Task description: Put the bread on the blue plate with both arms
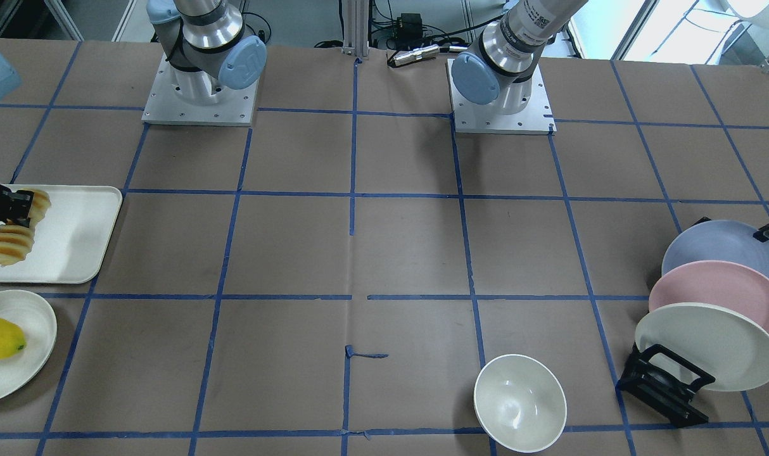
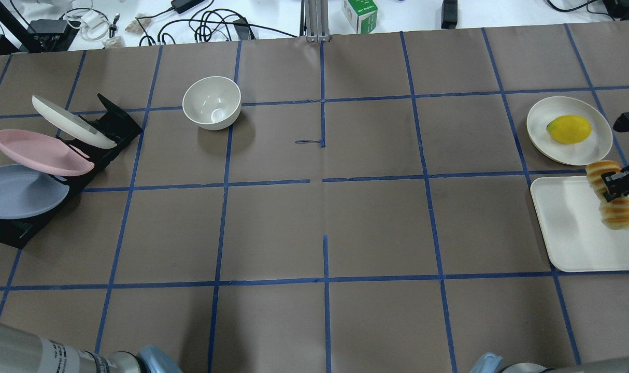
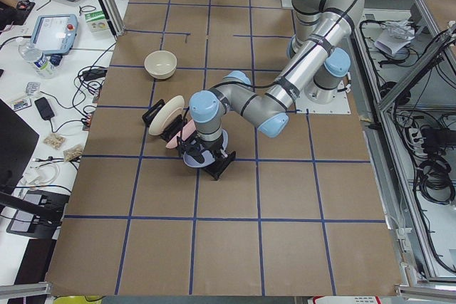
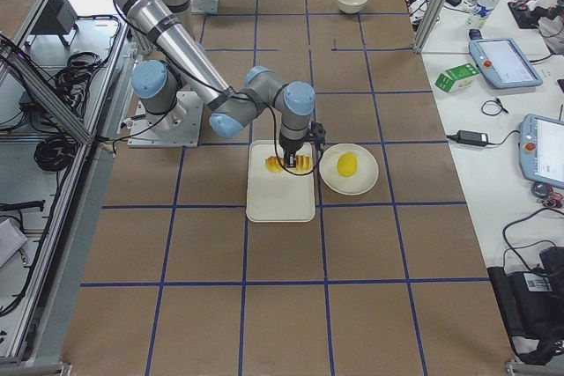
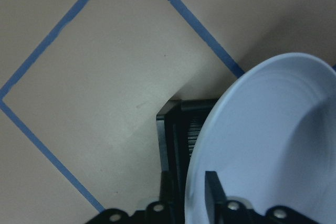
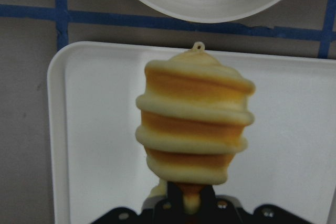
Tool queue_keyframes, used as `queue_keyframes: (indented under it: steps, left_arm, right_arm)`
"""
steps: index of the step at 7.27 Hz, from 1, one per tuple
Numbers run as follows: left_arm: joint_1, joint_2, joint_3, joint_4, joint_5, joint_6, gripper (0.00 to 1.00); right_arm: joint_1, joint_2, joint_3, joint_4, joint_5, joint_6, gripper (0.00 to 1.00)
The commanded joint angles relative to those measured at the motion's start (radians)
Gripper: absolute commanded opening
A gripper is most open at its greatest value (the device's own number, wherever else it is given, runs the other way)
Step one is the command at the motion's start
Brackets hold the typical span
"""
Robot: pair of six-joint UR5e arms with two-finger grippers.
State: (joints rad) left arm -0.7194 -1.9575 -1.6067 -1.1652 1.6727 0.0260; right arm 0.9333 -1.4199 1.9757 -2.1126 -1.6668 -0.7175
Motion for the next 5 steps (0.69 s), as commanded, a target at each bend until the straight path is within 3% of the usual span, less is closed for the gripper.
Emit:
queue_keyframes:
  steps: [1, 3, 5]
  left_arm:
    - [0.000, 0.026, 0.016, -0.043, -0.002, 0.002, 0.00]
    - [0.000, 0.078, 0.060, -0.198, 0.085, 0.005, 0.00]
    - [0.009, 0.142, 0.115, -0.406, 0.175, 0.003, 0.00]
  right_arm:
    - [0.100, -0.065, -0.088, 0.149, -0.005, 0.074, 0.00]
    - [0.200, -0.071, -0.205, 0.299, 0.002, 0.192, 0.00]
    - [0.268, -0.071, -0.279, 0.379, 0.007, 0.254, 0.00]
